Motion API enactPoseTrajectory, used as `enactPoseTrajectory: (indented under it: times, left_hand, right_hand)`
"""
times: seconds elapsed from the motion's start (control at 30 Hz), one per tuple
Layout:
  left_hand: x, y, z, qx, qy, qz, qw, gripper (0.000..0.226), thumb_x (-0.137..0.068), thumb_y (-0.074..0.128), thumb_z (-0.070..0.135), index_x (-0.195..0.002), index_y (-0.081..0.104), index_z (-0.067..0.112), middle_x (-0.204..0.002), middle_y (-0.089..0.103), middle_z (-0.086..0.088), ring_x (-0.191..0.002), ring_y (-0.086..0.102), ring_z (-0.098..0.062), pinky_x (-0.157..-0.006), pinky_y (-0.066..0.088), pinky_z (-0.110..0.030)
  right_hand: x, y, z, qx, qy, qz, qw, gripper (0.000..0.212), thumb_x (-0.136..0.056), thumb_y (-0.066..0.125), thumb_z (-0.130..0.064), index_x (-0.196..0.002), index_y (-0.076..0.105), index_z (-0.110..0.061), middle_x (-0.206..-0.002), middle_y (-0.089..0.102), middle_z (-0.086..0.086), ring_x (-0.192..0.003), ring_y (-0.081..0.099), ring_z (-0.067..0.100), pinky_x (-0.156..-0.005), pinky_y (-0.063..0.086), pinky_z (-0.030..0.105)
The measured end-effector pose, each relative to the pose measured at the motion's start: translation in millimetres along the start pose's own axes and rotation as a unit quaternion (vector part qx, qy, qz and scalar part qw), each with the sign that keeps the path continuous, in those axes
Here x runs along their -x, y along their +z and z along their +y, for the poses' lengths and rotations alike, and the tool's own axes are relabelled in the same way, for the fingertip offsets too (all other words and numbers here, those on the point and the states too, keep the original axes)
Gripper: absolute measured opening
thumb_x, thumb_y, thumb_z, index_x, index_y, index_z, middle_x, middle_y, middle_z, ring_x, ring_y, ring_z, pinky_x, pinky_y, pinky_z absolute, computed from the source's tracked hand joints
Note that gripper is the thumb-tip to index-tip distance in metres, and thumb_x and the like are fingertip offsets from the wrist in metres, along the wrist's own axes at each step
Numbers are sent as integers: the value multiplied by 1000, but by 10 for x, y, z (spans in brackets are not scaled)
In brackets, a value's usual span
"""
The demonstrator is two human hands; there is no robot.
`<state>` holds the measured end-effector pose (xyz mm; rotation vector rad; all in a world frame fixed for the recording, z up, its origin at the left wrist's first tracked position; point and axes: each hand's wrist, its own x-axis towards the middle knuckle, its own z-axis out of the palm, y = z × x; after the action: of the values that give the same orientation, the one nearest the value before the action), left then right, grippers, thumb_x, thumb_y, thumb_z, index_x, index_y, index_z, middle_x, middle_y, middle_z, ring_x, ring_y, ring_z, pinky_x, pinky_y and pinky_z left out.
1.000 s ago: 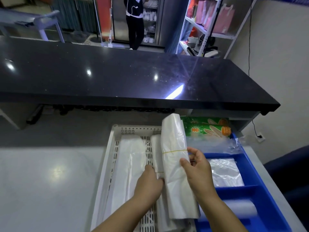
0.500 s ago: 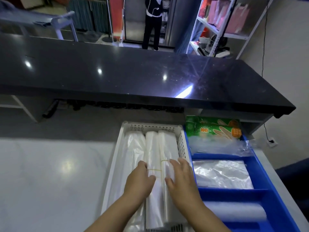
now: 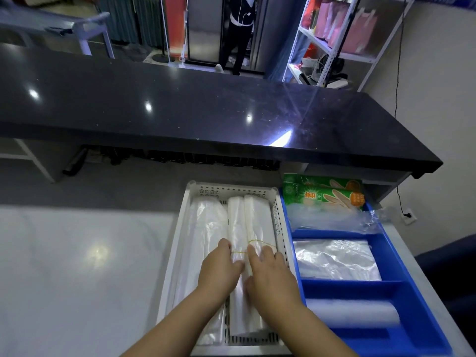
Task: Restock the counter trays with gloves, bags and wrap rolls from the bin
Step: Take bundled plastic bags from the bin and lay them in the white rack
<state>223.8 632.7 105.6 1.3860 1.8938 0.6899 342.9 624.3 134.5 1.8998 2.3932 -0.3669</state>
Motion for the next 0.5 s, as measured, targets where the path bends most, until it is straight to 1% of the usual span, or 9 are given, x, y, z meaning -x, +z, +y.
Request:
enactPoseTrajectory:
  times: [0.07,0.13,0.2,0.3,0.37,0.43,0.47,0.5]
  left_hand:
    - [-4,-2,1,-6,4,2,1000,16,-82,58,24,-83,42,21,-63,47,8,-54,43,-7,-46,28,-22]
    - [-2,-11,-2,-16,11,4,1000,21,-81,58,23,-73,38,24,-62,44,9,-52,41,-5,-45,25,-20]
    - [-4,-22,4,-19,18,5,1000,28,-79,57,21,-65,34,27,-60,42,10,-50,39,-5,-45,23,-20]
    - [-17,-45,12,-19,21,-5,1000,28,-78,57,19,-63,34,27,-60,43,10,-51,40,-6,-45,24,-20]
    - [-19,-58,8,-24,24,-14,999,22,-78,57,19,-65,40,24,-61,45,8,-52,40,-7,-46,26,-20]
    - [-15,-59,-1,-16,27,-20,999,8,-77,57,20,-73,51,17,-65,52,5,-56,46,-10,-48,32,-22]
    - [-7,-55,-4,-13,26,-21,999,7,-78,57,21,-76,53,16,-67,54,5,-57,48,-10,-49,33,-22]
    - [5,-54,-9,-13,26,-21,999,8,-78,58,22,-75,52,17,-66,53,6,-57,47,-9,-48,32,-22]
  right_hand:
    - [-21,-40,-46,-34,11,-6,999,53,-91,44,-24,-140,26,-21,-135,32,7,-110,46,27,-80,44,35]
    - [-42,-89,-96,-78,18,-10,997,40,-89,49,-19,-128,39,-21,-129,32,4,-92,56,25,-68,45,31]
    - [-54,-122,-126,-105,26,-8,994,33,-87,55,-13,-118,45,-23,-128,30,0,-81,57,21,-65,47,29]
    - [-42,-142,-139,-128,31,-8,991,36,-85,55,-3,-116,47,-21,-132,28,-2,-82,56,19,-69,49,29]
    - [-15,-157,-137,-136,31,-7,990,40,-84,54,1,-118,47,-20,-134,26,-2,-87,57,20,-70,48,28]
    - [17,-157,-120,-142,25,-4,989,39,-85,53,-1,-119,47,-20,-135,27,-2,-90,57,20,-69,44,25]
    - [32,-151,-110,-144,23,-2,989,39,-85,53,-3,-119,47,-21,-136,27,-2,-92,57,20,-70,43,23]
    - [49,-143,-99,-145,22,-2,989,39,-86,54,-4,-120,46,-21,-137,27,-3,-94,57,19,-71,42,22]
